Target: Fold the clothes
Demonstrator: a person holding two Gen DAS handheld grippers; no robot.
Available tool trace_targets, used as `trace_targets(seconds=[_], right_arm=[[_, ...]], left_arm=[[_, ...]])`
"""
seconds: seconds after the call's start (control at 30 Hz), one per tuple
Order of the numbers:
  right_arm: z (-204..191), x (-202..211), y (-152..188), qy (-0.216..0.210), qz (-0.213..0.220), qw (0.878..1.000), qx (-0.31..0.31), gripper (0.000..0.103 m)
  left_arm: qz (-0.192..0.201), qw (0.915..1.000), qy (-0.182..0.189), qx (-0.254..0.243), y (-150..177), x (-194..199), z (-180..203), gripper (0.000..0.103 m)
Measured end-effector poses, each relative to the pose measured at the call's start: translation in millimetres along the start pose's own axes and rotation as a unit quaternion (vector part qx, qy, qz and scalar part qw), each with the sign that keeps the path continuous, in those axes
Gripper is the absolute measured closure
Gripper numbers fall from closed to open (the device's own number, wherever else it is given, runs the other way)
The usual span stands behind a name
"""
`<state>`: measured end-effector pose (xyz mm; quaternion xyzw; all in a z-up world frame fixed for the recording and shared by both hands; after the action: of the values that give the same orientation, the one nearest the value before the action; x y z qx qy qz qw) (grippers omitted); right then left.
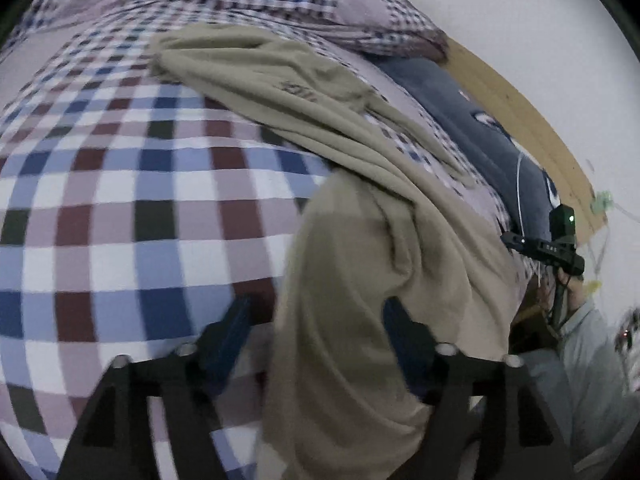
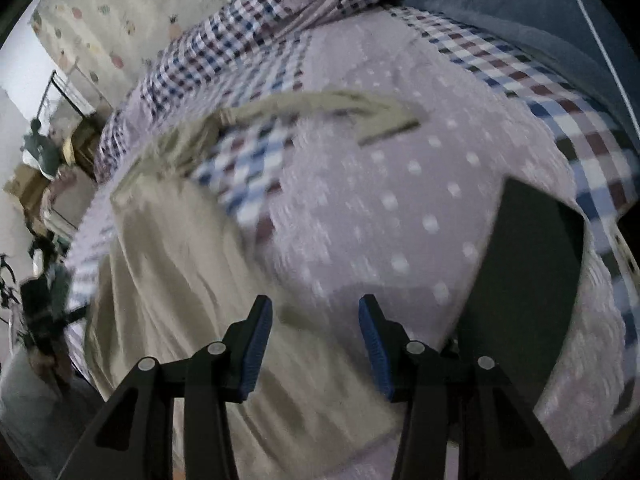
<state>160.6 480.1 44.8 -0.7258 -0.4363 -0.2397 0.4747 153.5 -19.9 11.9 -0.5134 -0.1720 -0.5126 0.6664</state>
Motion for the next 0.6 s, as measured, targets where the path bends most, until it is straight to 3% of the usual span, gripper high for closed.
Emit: trace_targets(seconds=[0.17, 0.2, 0.23, 0.27, 0.33, 0.4, 0.43, 0.6], right_arm=[[-9, 1, 21, 0.025, -0.009, 0.999, 0.02, 0.054], [-12, 0, 24, 0.037, -0.013, 0.999, 0.027, 0.054], [-15, 0, 25, 0.048, -0.014, 0.998, 0.031, 0.054], [-17, -1, 27, 0.059, -0.014, 0.998, 0.034, 0.055], [-23, -2, 30, 0.081, -0.016, 0.996, 0.04, 0.059], [-25, -1, 32, 0.102, -0.018, 0.994, 0.041, 0.08], [-27, 2, 35, 0.108, -0.017, 0.993, 0.039, 0.1], [-35, 21, 47, 0.14, -0.014, 0.99, 0.028, 0.1]], left_arm=[[0.006, 0.9998, -0.012, -0.014, -5, -4, 7, 0.023], [0.007, 0.9996, -0.019, -0.02, -5, -3, 8, 0.041], [0.006, 0.9995, -0.024, -0.02, -5, -2, 8, 0.08], [0.006, 0.9997, -0.023, -0.012, -5, -2, 5, 0.097], [0.005, 0.9998, -0.018, 0.007, -5, -2, -1, 0.098], [0.019, 0.9995, -0.023, 0.011, -6, 5, -1, 0.098], [0.029, 0.9992, -0.022, 0.015, -6, 10, -2, 0.098], [0.098, 0.9914, -0.024, 0.083, -8, 55, -24, 0.099]])
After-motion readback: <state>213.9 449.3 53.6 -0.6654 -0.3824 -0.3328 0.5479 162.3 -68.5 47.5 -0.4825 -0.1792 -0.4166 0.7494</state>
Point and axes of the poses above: each gripper's, at about its wrist camera, not at the fingertips, and x roughly against the way its jaws point, z to its right, y to its underside, the point moved 1 cm from there along -x, roughly the way its jaws point, and after that the axes turned 4 degrees about -y, right-handed, at the moved point
